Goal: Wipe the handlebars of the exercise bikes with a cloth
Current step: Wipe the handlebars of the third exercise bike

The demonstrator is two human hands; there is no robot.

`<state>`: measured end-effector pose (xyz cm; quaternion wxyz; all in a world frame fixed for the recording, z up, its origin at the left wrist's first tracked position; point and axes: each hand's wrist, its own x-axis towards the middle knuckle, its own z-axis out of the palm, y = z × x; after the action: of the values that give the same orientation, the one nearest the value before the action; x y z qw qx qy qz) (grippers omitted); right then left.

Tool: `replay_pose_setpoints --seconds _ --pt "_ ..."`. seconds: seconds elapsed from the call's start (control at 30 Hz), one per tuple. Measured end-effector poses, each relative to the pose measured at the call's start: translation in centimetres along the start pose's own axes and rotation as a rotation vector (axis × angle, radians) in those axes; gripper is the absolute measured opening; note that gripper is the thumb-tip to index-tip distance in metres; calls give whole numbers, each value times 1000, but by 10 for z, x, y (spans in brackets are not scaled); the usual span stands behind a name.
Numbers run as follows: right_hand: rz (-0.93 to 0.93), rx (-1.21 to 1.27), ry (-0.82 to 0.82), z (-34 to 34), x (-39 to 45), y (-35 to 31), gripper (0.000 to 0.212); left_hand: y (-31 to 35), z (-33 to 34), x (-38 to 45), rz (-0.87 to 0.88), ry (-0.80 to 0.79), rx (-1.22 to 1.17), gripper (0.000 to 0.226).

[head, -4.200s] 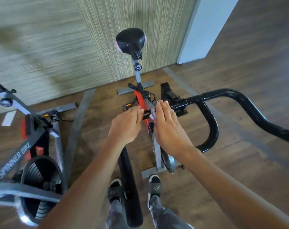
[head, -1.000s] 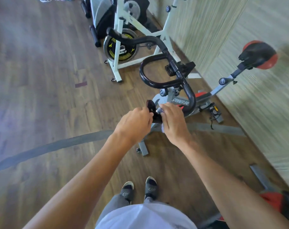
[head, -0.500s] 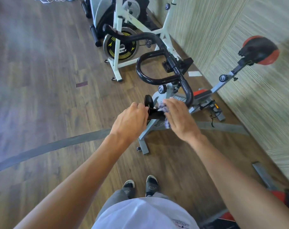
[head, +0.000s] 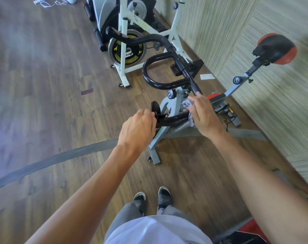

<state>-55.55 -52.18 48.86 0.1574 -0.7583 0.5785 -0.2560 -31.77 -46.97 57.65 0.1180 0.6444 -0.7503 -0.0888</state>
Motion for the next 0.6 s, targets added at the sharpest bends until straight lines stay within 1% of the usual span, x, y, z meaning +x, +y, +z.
replay_pose_setpoints --seconds 0.07,0.17,0.23,0.27,0.33,0.37,0.4,0.43,0.5,0.57,0.6 --pt "34 -1 43 2 3 2 42 0 2 1 2 19 -19 40" --pt "89 17 108 24 -15 -29 33 -1 4 2 -2 26 -37 39" --pt "31 75 121 39 -28 -53 30 -2 4 2 5 25 -25 35" --pt "-18 89 110 43 -32 -59 33 -3 3 2 15 23 -13 34" --pt "-136 54 51 36 -32 -53 41 -5 1 1 39 8 -10 34" --pt "-159 33 28 29 -29 -45 44 -7 0 2 49 -5 -22 36" --pt "-134 30 22 24 -25 -37 45 -9 -1 2 56 -28 -44 38" --pt "-75 40 52 20 -21 -29 43 -12 -2 2 66 -52 -81 39" --pt "62 67 168 20 -14 -22 39 -18 -7 2 89 -108 -171 38" --pt "165 100 267 31 -13 -35 33 -25 -15 2 103 -191 -244 39" --pt "205 132 291 39 -15 -47 29 -29 -19 2 111 -234 -269 40"
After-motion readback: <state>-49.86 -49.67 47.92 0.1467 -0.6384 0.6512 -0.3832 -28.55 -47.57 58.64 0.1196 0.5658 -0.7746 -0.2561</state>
